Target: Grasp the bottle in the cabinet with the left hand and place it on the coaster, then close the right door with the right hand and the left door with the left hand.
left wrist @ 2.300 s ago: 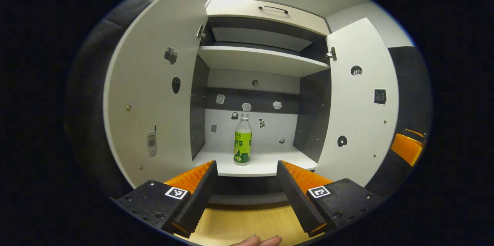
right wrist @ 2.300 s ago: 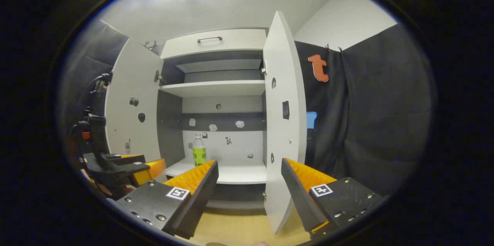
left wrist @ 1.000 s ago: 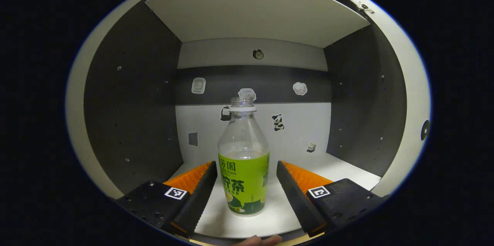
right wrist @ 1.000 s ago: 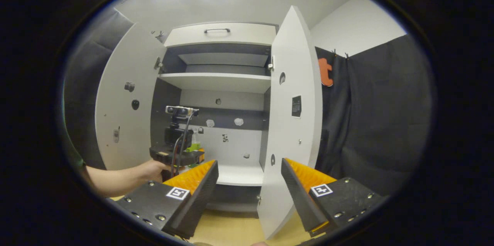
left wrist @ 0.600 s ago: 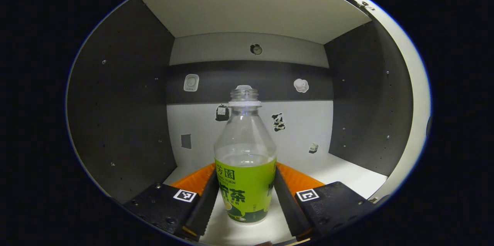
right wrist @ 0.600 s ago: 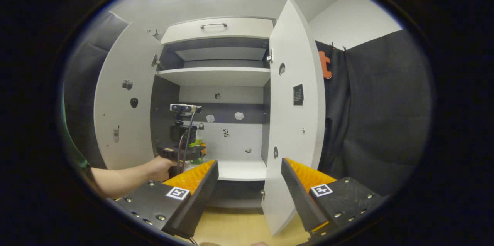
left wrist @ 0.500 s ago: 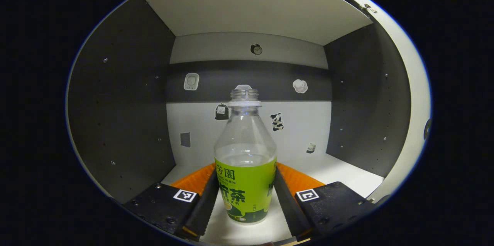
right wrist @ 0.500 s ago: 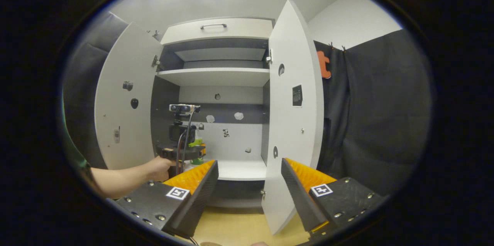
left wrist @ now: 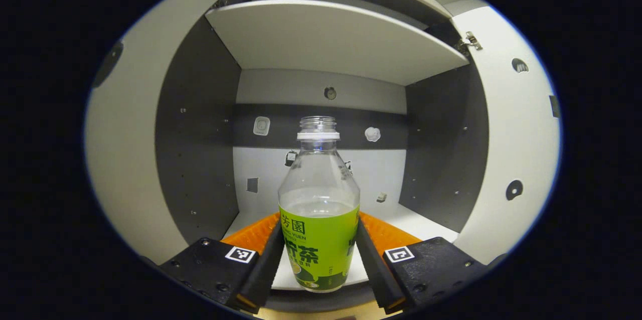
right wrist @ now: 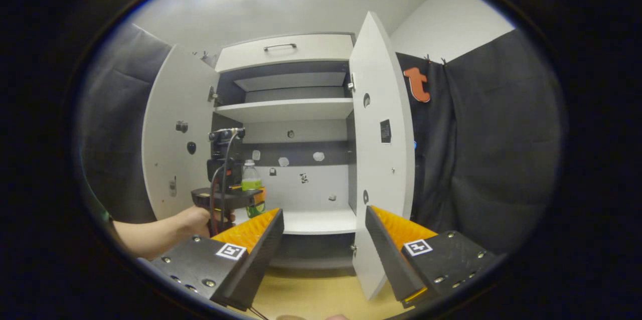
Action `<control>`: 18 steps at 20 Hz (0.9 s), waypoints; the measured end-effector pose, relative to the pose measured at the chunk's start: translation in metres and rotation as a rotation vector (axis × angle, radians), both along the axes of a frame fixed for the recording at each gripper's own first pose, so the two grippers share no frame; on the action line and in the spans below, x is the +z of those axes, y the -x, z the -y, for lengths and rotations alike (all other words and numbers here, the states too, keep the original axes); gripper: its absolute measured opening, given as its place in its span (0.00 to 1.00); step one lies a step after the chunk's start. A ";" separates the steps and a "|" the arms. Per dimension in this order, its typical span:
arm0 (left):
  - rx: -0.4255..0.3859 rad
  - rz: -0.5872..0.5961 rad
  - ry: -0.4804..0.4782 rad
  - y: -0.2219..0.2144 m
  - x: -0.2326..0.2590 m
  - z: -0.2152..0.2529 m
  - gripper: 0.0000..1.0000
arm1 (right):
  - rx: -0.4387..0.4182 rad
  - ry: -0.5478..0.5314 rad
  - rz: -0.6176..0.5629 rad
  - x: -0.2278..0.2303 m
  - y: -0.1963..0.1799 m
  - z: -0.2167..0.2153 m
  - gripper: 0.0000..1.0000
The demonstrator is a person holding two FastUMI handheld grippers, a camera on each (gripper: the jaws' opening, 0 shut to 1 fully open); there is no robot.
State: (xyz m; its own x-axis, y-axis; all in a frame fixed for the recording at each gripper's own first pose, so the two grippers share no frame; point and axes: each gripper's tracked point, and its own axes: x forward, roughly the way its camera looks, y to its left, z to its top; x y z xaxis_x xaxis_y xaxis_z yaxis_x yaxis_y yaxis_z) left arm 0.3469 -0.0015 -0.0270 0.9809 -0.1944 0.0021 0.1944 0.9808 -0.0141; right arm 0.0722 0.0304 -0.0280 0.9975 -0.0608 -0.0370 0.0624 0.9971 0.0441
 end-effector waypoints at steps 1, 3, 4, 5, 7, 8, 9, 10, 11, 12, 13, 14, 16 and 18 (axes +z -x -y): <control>0.010 -0.008 -0.018 0.013 0.003 -0.001 0.79 | 0.004 0.001 0.002 0.000 0.003 0.000 0.99; 0.007 0.006 -0.034 0.037 0.013 0.000 0.79 | 0.013 -0.006 0.000 -0.001 0.007 -0.001 0.99; -0.004 0.017 -0.021 0.051 0.020 0.006 0.79 | 0.016 -0.011 -0.002 -0.001 0.008 -0.001 0.99; -0.015 0.021 -0.007 0.065 0.025 0.009 0.79 | 0.020 -0.014 -0.004 -0.002 0.009 -0.001 0.99; -0.034 0.023 0.013 0.092 0.031 0.015 0.78 | 0.026 -0.015 0.001 0.000 0.012 0.000 0.99; -0.043 0.027 0.018 0.105 0.033 0.018 0.78 | 0.030 -0.015 0.004 0.000 0.014 0.001 0.99; -0.046 0.036 0.025 0.117 0.037 0.019 0.79 | 0.033 -0.015 0.008 0.000 0.016 0.001 0.99; -0.052 0.039 0.028 0.128 0.037 0.022 0.79 | 0.035 -0.018 0.009 0.001 0.018 0.001 0.99; -0.056 0.046 0.029 0.139 0.036 0.023 0.78 | 0.040 -0.020 0.011 0.001 0.021 0.001 0.99; -0.057 0.044 0.028 0.150 0.032 0.025 0.80 | 0.042 -0.022 0.013 0.002 0.023 0.001 0.99; -0.060 0.040 0.022 0.161 0.026 0.026 0.78 | 0.047 -0.022 0.016 0.001 0.025 0.002 0.99; -0.064 0.029 0.017 0.172 0.017 0.028 0.78 | 0.051 -0.022 0.016 0.001 0.027 0.002 0.99; -0.078 0.014 0.018 0.189 0.000 0.034 0.79 | 0.055 -0.014 0.016 -0.001 0.030 0.004 0.99; -0.101 0.001 0.031 0.205 -0.020 0.043 0.79 | 0.057 0.003 0.016 -0.005 0.034 0.008 0.94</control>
State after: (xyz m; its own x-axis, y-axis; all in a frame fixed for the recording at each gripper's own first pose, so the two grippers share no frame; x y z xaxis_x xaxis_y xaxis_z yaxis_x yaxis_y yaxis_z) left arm 0.1424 -0.0447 -0.0472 0.9563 -0.2922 0.0109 0.2924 0.9553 -0.0437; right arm 0.0381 0.0223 -0.0325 0.9998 -0.0044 -0.0213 0.0053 0.9991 0.0416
